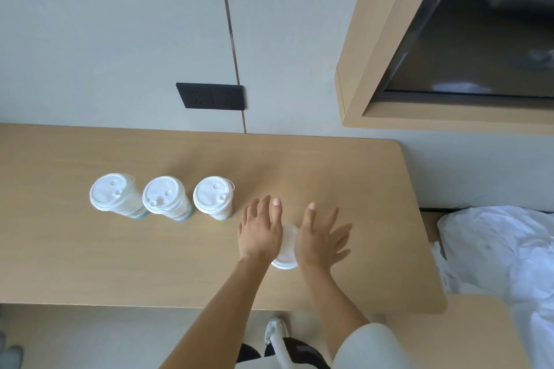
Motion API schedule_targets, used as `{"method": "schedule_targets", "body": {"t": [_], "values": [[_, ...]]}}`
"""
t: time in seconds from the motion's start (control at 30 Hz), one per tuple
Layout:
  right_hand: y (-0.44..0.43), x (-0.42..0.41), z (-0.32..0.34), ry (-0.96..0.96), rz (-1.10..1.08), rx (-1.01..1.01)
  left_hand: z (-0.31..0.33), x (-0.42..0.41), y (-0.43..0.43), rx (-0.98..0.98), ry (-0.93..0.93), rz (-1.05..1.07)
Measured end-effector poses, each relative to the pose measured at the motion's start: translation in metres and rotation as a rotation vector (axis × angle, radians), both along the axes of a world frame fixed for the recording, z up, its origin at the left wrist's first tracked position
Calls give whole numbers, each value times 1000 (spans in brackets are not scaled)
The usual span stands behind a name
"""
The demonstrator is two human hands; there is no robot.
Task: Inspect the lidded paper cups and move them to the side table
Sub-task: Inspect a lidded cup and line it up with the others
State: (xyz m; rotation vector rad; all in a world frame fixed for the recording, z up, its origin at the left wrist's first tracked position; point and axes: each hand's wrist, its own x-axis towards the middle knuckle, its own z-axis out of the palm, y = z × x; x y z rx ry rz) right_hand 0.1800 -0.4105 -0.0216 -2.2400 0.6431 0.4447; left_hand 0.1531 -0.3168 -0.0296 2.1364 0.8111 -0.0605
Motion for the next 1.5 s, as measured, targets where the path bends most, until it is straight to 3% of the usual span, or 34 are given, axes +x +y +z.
{"method": "schedule_targets", "body": {"t": [0.1,0.17,0.3,0.57,0.67,0.77,0.87,0.97,1.07,1.27,1.37,1.5], "values": [[-1,13,-5,-203,296,-86,-8,-12,-9,-163,72,242],[2,15,-13,-223,414,-110,-12,-14,-15,-189,164,336],[7,14,-28,-178,393,-86,-21,-7,-24,-217,194,432],[10,19,-36,-122,402,-91,-23,-1,-24,-50,176,398],[9,16,-34,-89,343,-71,-21,-2,-22,-64,143,333],[7,3,-29,1,116,4,-17,4,-13,28,123,111],[3,-7,-24,124,-145,113,-12,14,-6,126,21,-153],[-4,-5,-15,160,-212,184,-2,12,-4,134,-103,-242],[-13,-8,-8,-27,8,96,4,-8,1,30,-216,-177],[-23,-13,-21,-663,882,-186,-33,-87,10,-37,-218,-84],[-20,-7,-29,-728,1200,-380,-65,-112,5,-31,-146,-234],[-21,-8,-37,-803,1272,-489,-91,-118,-5,14,-41,-414]]}}
